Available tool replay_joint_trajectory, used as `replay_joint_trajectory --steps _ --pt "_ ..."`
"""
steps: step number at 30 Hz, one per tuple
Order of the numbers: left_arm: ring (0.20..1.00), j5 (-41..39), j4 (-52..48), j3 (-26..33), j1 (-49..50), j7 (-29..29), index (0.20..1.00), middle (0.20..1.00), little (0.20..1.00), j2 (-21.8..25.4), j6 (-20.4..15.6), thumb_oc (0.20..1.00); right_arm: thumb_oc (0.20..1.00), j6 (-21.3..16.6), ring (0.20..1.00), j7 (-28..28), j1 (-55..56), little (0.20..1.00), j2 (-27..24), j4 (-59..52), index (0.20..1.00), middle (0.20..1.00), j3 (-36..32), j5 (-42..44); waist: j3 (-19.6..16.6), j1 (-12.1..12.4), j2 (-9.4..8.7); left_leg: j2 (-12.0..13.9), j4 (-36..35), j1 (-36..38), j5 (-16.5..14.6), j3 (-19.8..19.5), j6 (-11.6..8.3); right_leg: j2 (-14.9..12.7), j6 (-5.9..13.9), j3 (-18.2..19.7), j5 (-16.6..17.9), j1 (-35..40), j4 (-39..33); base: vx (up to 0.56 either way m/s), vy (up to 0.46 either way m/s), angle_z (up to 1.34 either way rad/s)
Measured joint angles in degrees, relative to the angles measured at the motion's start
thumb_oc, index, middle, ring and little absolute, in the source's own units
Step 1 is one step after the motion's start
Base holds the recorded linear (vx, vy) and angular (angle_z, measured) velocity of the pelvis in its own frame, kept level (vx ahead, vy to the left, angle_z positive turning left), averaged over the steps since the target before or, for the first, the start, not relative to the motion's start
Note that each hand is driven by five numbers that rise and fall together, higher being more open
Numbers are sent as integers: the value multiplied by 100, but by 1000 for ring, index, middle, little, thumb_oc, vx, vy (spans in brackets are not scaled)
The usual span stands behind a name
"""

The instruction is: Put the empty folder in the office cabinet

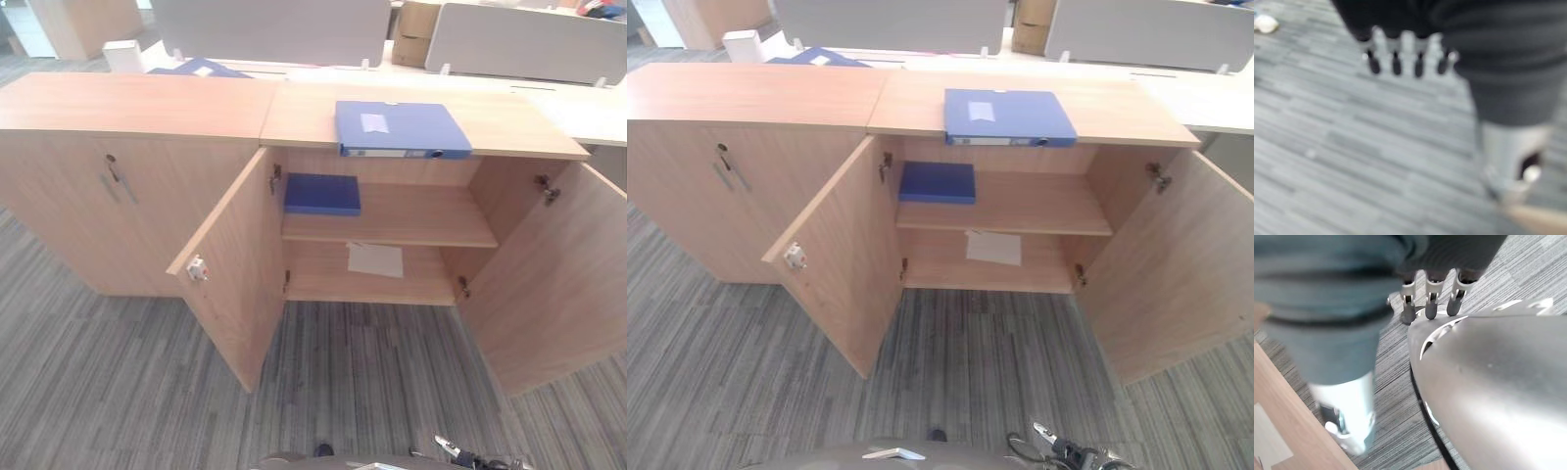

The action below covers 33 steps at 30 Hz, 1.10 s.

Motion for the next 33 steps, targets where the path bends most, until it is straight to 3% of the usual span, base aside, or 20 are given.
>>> replay_joint_trajectory --steps 1,2,3,4,6,9,11,12,13,14,16,17,18,19,21,27,29,30,32,33 --pt "1000 -1 22 31 32 1 1000 1000 1000 -22 22 1000 1000 -1 1000 9 39 1000 16 -115 1000 1000 4 32 0 -38 -22 30 34 31 -286 193 -389 128 73 224 403 -3 -649 368 -292 9" --pt "1000 -1 76 192 85 -1 1000 1000 1000 -61 69 1000 1000 -19 1000 17 129 1000 78 -228 1000 1000 -26 38 -4 -166 -261 97 297 -39 -681 855 -673 129 203 482 719 26 -1259 284 -226 49" --pt "1000 -5 118 370 81 -13 1000 1000 1000 -108 114 1000 1000 -40 1000 77 175 1000 83 -424 1000 1000 -180 98 65 -427 -105 179 493 -171 -684 1083 -420 104 482 759 901 30 -1251 252 -211 96" --pt "1000 -7 97 371 177 -18 1000 1000 1000 -151 119 1000 1000 -50 1000 126 284 1000 61 -479 1000 1000 -366 171 53 -592 -84 98 399 -55 -571 947 105 147 585 868 1071 52 -1222 229 -202 94" --pt "1000 -8 -23 393 459 -31 1000 1000 1000 -234 -16 1000 1000 54 1000 80 309 1000 173 -375 1000 1000 -463 164 -167 -545 -160 38 23 205 -541 840 107 439 429 883 1036 -2 -1128 325 -283 47" --pt "1000 -7 1 465 610 -50 1000 1000 1000 -298 -38 1000 1000 192 1000 80 310 1000 188 -376 1000 1000 -462 157 -227 -473 -181 46 -150 451 -415 752 201 668 320 699 982 27 -701 168 -165 17" --pt "1000 -8 26 458 709 -67 1000 1000 1000 -330 -34 1000 1000 312 1000 82 300 1000 201 -367 1000 1000 -463 155 -298 -445 -193 124 -81 512 -414 667 194 1064 -54 551 805 242 -595 180 -211 17" --pt "1000 -8 35 458 798 -73 1000 1000 1000 -318 -50 1000 1000 353 1000 114 263 1000 248 -365 1000 1000 -463 156 -288 -400 -270 122 200 470 -414 662 193 1231 -412 564 851 411 -747 147 -179 3" --pt "1000 -10 111 459 870 -106 1000 1000 1000 -381 -68 1000 1000 366 1000 158 214 1000 270 -389 1000 1000 -476 160 -307 -361 -434 10 818 296 -457 621 109 1206 -719 662 1009 697 -1102 163 -218 -24" --pt "1000 -13 98 462 849 -170 1000 1000 1000 -457 -91 1000 1000 354 1000 172 157 1000 287 -390 1000 1000 -486 158 -250 -185 -643 -77 1712 -121 -658 602 -74 1038 -820 862 963 888 -1196 136 -199 -27" --pt "1000 -17 95 456 805 -220 1000 1000 1000 -506 -93 1000 1000 324 1000 188 121 1000 274 -411 1000 1000 -495 160 -244 -187 -615 419 1670 -319 -687 506 -210 1098 -857 808 827 933 -1192 68 -123 -7" --pt "1000 -17 95 456 805 -220 1000 1000 1000 -506 -93 1000 1000 324 1000 188 121 1000 274 -411 1000 1000 -495 160 -244 -187 -615 419 1670 -319 -687 506 -210 1098 -857 808 827 933 -1192 27 -59 15" --pt "1000 -33 2 456 779 -226 1000 1000 1000 -561 -107 1000 1000 301 1000 179 43 1000 261 -427 1000 1000 -498 157 -191 -191 -480 866 1529 -463 -626 353 -306 1237 -892 806 787 990 -1190 49 -107 -12" --pt "1000 -72 -14 457 762 -236 1000 1000 1000 -628 -104 1000 1000 300 1000 170 -7 1000 254 -432 1000 1000 -487 158 -146 -182 -410 1169 1335 -512 -476 260 -512 1283 -896 814 781 1019 -1190 70 -150 -16" --pt "1000 -95 0 454 707 -226 1000 1000 1000 -704 -159 1000 1000 306 1000 167 6 1000 205 -416 1000 1000 -496 147 -102 -278 -294 1286 1220 -519 171 128 -791 1342 -746 809 615 1100 -1229 59 -140 2" --pt "1000 -98 -11 455 363 -232 1000 1000 1000 -712 -142 1000 1000 387 1000 134 16 1000 223 -378 1000 1000 -504 119 108 -293 -329 1273 1370 -734 432 150 -1112 1315 -694 725 615 1094 -1229 20 -38 16" --pt "1000 -99 -7 452 324 -245 1000 1000 1000 -746 -54 1000 1000 386 1000 102 77 1000 205 -374 1000 1000 -503 118 130 -330 -327 1195 1291 -760 302 267 -976 1275 -722 627 595 1076 -1229 45 64 23" --pt "1000 -105 -24 450 271 -257 1000 1000 1000 -752 1 1000 1000 380 1000 102 87 1000 194 -378 1000 1000 -500 117 129 -315 -289 1056 1134 -773 214 357 -879 1234 -731 655 596 1101 -1222 51 45 29" --pt "1000 -119 10 364 128 -269 1000 1000 1000 -771 158 1000 1000 399 1000 103 61 1000 86 -396 1000 1000 -495 117 202 -313 -245 479 292 -830 234 361 -922 1022 -766 705 603 989 -1192 37 46 29" --pt "1000 -137 -11 367 54 -269 1000 1000 1000 -775 169 1000 1000 429 1000 53 -46 1000 7 -387 1000 1000 -500 106 304 -227 -97 367 57 -857 253 286 -848 1075 -751 959 615 947 -1216 10 66 -24"
